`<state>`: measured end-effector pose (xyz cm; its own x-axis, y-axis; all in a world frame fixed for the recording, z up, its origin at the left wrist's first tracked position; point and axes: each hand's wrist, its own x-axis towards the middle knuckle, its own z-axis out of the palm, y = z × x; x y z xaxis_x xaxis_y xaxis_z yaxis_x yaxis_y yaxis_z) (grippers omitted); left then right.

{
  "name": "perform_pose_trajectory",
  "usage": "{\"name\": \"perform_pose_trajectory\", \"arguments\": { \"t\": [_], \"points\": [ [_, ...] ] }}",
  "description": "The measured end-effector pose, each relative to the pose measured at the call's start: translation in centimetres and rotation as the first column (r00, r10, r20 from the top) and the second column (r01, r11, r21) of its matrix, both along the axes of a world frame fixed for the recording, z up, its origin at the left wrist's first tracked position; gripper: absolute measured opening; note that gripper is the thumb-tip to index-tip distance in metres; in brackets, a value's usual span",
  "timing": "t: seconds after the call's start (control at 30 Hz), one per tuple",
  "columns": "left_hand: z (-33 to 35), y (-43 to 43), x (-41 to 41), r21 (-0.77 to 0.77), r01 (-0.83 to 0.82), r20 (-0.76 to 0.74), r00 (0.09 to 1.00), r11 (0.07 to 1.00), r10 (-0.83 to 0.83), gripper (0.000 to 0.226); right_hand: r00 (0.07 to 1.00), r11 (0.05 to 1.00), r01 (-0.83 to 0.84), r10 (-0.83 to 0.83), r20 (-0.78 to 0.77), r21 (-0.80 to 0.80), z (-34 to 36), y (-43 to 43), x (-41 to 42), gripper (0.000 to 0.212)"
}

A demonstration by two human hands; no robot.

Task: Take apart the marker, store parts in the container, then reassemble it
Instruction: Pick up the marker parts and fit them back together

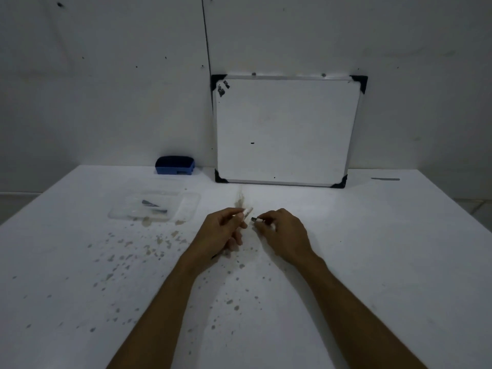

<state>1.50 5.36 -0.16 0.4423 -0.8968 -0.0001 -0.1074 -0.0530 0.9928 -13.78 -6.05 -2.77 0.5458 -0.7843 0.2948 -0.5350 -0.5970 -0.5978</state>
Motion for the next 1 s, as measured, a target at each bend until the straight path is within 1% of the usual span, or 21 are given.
{"name": "perform_pose_trajectory", "arguments": {
  "t": [0.1,0.17,0.23,0.33,0.4,0.47,0.53,0.63,0.83,0.93,1.0],
  "points": [
    [0.5,-0.8,0.1,0.086,0.035,0.091,0.995,0.996,-0.043,0.023,0.971,0.995,0.052,-0.071,0.229,0.089,0.3,-0.1,-1.1,0.032],
    [0.7,-1.3,0.4,0.167,0.086,0.084,0.991,0.982,-0.101,0.021,0.958,0.992,0.086,-0.108,0.266,0.095,0.3,-0.3,-2.3,0.032],
    [0.6,-1.5,0.4,0.195,0.110,0.048,0.991,0.975,-0.121,0.020,0.955,0.989,0.070,-0.105,0.277,0.133,0.1,-0.7,-3.5,0.032],
    [0.2,-1.6,-1.0,0.094,0.040,0.041,0.998,0.995,-0.044,0.019,0.909,0.972,0.046,-0.136,0.393,0.228,0.0,-0.9,-4.5,0.032],
    [0.2,-1.5,-2.3,0.012,0.017,0.078,0.997,1.000,-0.018,0.025,0.867,0.969,0.028,-0.146,0.477,0.245,0.6,-0.7,-4.5,0.031],
    [0.3,-1.5,-3.4,-0.018,0.041,0.159,0.987,0.999,-0.038,0.033,0.838,0.966,-0.016,-0.127,0.530,0.257,1.3,-0.3,-4.3,0.026],
    [0.3,-1.4,-4.1,-0.018,0.073,0.204,0.977,0.997,-0.068,0.035,0.812,0.957,-0.058,-0.121,0.571,0.285,1.6,0.0,-4.5,0.021],
    [0.2,-1.1,-4.5,-0.047,0.086,0.192,0.978,0.995,-0.076,0.032,0.794,0.949,-0.077,-0.127,0.595,0.306,1.5,0.2,-5.1,0.016],
    [-0.4,-1.1,-4.1,-0.108,0.092,0.198,0.978,0.990,-0.069,0.028,0.815,0.952,-0.083,-0.106,0.570,0.295,1.9,0.6,-5.3,0.017],
    [-0.3,-1.0,-4.3,-0.117,0.099,0.230,0.971,0.988,-0.070,0.029,0.854,0.958,-0.097,-0.059,0.517,0.269,1.9,0.9,-5.1,0.019],
    [-0.6,-1.2,-4.1,-0.148,0.089,0.293,0.955,0.985,-0.042,0.028,0.866,0.961,-0.100,-0.044,0.498,0.259,1.8,0.9,-5.0,0.021]
  ]
}}
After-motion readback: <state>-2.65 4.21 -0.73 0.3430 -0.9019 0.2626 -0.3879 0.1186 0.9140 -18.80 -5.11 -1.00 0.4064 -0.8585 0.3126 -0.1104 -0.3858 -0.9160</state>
